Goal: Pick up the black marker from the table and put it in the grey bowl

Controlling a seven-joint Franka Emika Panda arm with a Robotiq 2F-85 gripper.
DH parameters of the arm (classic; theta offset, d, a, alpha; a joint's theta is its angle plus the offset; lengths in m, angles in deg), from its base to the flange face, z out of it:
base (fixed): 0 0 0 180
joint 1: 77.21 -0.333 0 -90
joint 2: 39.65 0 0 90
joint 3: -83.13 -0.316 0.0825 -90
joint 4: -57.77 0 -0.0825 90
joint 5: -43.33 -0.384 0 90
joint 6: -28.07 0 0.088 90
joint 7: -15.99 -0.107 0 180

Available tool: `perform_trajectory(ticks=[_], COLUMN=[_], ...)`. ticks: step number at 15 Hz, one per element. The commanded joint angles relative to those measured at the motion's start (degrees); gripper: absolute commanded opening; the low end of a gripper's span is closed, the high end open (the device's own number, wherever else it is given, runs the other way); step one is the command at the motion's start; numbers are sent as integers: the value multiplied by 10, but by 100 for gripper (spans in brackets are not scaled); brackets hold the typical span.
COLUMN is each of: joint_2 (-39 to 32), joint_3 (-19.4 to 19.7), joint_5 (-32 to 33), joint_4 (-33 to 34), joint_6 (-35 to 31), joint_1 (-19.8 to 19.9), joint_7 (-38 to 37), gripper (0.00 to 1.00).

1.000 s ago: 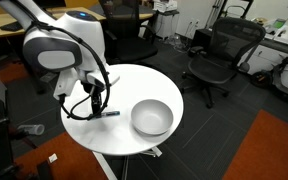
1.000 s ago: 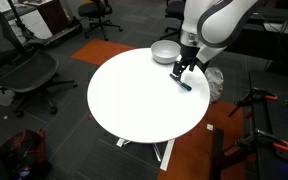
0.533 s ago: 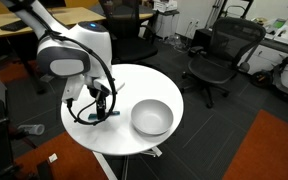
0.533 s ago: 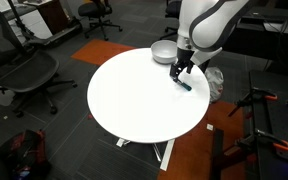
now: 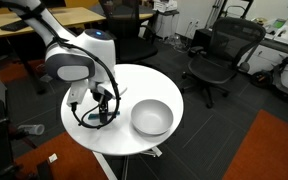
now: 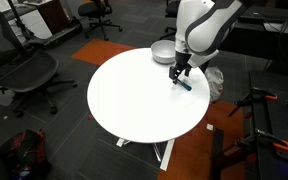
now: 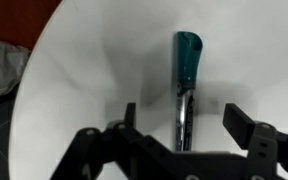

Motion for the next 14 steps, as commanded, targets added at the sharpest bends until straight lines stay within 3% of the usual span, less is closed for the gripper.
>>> perform_trajectory(ticks=[1,8,9,14], joint_2=[-13,-17,-15,14], joint_3=[-7,-6,-4,15], joint_5=[-16,-17,-15,8], joint_4=[15,23,22,9], joint_6=[4,6,6,8], joint_1=[8,11,9,-11], joint_7=[1,0,-1,-16], gripper=[57,4,1,5])
